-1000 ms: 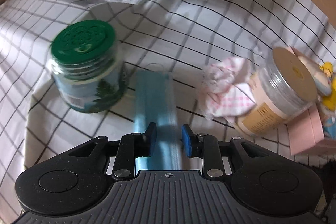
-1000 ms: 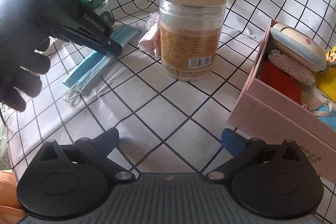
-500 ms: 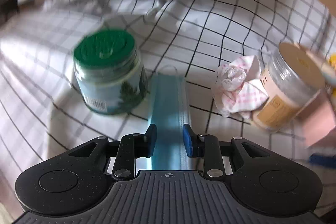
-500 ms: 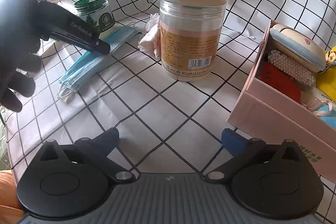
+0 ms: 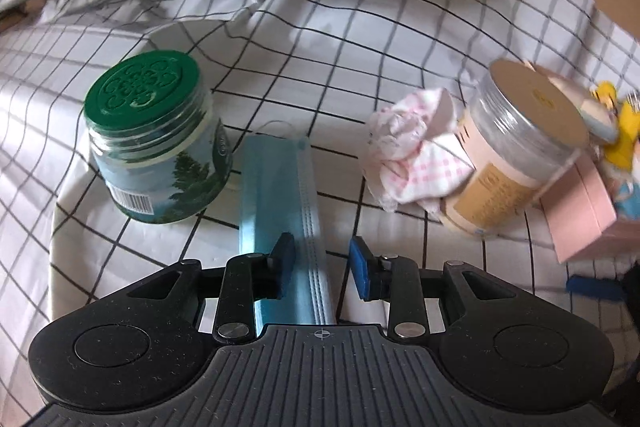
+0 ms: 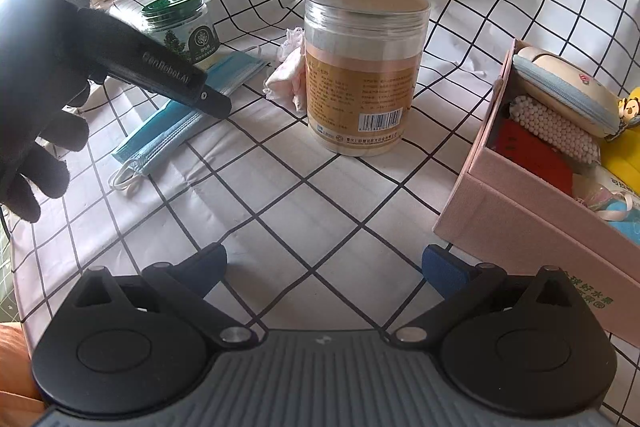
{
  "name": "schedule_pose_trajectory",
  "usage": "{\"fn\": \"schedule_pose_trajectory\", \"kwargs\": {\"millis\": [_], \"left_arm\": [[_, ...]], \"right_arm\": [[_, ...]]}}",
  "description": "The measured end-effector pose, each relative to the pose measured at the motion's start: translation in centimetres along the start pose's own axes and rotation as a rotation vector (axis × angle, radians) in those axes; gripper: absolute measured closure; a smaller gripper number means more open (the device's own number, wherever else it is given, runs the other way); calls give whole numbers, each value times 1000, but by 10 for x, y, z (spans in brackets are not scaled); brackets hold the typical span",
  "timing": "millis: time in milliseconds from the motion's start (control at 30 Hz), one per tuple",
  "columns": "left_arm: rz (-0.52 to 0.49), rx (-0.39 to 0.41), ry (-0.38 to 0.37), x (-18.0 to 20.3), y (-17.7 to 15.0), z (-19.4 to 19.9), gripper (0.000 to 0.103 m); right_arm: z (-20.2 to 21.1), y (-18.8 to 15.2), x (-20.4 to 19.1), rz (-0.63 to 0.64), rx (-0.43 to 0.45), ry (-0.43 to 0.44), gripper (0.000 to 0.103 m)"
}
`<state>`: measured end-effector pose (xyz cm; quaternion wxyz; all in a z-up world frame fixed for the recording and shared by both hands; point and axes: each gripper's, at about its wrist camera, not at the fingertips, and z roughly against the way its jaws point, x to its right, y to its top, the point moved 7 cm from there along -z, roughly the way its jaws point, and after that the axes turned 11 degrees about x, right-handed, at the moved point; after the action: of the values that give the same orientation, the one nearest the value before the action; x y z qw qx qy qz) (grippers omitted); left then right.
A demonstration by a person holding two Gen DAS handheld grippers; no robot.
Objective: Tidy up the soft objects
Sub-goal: 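Lift the blue face mask with the left gripper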
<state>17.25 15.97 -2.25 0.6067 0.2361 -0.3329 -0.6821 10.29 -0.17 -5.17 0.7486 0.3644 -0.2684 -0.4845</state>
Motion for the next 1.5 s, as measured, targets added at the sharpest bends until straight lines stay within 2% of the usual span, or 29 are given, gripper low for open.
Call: {"fn": "schedule_pose_trajectory", "kwargs": {"millis": [67,133,233,333,400,467,600,667,700,767,800,867,1033,1100,1133,1167,1233,1267,1300,1367,1500], "left_arm": [[-98,8,40,3,-1,2,69],[-178,54,107,4,0,11,69],[-186,86,152,-5,5,19,69],[-57,41,138,-22,5,14,69],[110,5,84,-34,3,8,69],[180,15,64,-39,2,7,69],[124,8,37,-30,2,5,63],[102,2,12,-23,1,3,48],[85,0,4,-19,0,0,45],[25,-3,-2,-10,-2,-5,32],[-24,-8,-1,-4,-3,-6,29],[-100,-14,17,3,-5,-8,26],[-71,-29,14,-5,-3,-5,28],[-64,-27,14,-9,-3,-3,31],[-67,-24,21,-12,-2,-2,39],[-68,-20,36,-15,-1,-1,59],[-17,-7,22,-24,0,4,82],[22,-4,0,-29,-1,7,90],[56,4,-25,-35,-3,10,90],[83,17,-39,-42,-8,17,91],[110,19,-79,-50,-14,29,91]], "right_arm": [[0,0,0,1,1,0,0],[0,0,0,0,2,-1,0],[1,0,-1,-1,6,-1,0],[1,0,-1,0,8,0,0],[1,0,-1,0,10,-1,0],[1,0,-1,0,11,-1,0],[1,0,-2,0,14,-1,0],[1,0,-2,0,15,-1,0],[1,0,-1,0,16,-1,0],[1,0,-1,-1,22,-1,0],[1,-1,-1,-2,24,-2,0],[1,0,-1,-3,27,-2,0],[4,-2,-4,-9,0,-13,0],[3,-1,-7,15,-31,11,0],[1,1,-7,24,-61,23,0],[-1,4,-7,21,-97,21,0],[-2,11,-6,20,-131,-14,0],[0,16,-6,35,-124,-50,0],[3,23,-8,67,-111,-83,0],[11,43,-20,151,-81,-97,0],[26,106,-53,273,-20,-43,0]]}}
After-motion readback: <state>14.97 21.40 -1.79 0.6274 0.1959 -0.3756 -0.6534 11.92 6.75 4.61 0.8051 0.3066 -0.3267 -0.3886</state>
